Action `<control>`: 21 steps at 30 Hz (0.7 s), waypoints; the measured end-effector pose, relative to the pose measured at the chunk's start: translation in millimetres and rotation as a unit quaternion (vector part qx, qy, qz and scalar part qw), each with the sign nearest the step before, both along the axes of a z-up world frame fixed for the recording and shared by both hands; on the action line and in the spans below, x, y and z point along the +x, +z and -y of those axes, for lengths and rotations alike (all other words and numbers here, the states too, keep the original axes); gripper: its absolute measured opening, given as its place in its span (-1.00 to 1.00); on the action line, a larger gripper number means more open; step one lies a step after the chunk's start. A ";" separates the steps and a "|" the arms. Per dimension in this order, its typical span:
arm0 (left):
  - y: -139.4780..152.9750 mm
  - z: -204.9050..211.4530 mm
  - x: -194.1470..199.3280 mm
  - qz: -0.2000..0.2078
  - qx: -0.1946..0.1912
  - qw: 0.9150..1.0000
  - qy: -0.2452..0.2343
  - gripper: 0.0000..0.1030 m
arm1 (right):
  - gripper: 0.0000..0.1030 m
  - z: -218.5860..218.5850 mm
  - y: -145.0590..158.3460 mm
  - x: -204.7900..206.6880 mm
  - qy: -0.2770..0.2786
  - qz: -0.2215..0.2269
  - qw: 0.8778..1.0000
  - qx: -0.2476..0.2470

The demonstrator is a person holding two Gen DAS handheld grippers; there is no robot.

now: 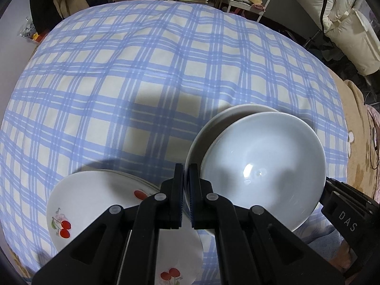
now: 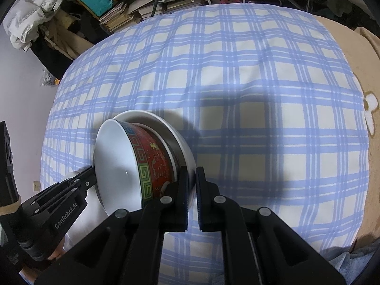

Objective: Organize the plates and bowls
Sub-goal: 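Lift the nested bowl stack with both tools and carry it over the cherry plates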

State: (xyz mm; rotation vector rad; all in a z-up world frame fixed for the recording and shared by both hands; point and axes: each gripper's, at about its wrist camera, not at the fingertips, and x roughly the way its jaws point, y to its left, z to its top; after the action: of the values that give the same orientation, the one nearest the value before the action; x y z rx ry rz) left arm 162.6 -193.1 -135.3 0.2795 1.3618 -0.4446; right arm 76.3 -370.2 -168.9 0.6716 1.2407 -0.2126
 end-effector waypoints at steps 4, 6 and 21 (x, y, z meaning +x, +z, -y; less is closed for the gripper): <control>2.1 3.9 -4.3 0.006 0.005 1.000 -0.016 -0.96 | -0.81 0.8 -1.2 -1.3 -0.012 -0.001 1.000 0.007; 2.4 4.1 -4.6 0.005 0.006 1.000 -0.023 -0.96 | -0.81 0.4 -1.4 -3.4 -0.024 -0.001 1.000 0.008; 4.9 6.1 0.9 0.012 -0.005 0.998 -0.065 -0.96 | -0.83 -9.2 8.7 0.6 0.011 0.004 0.999 -0.047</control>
State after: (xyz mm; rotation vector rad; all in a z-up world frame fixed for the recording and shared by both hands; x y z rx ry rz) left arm 163.6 -199.2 -130.4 0.3664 1.3227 -0.5543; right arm 76.9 -361.0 -160.2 0.5772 1.2221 -0.2493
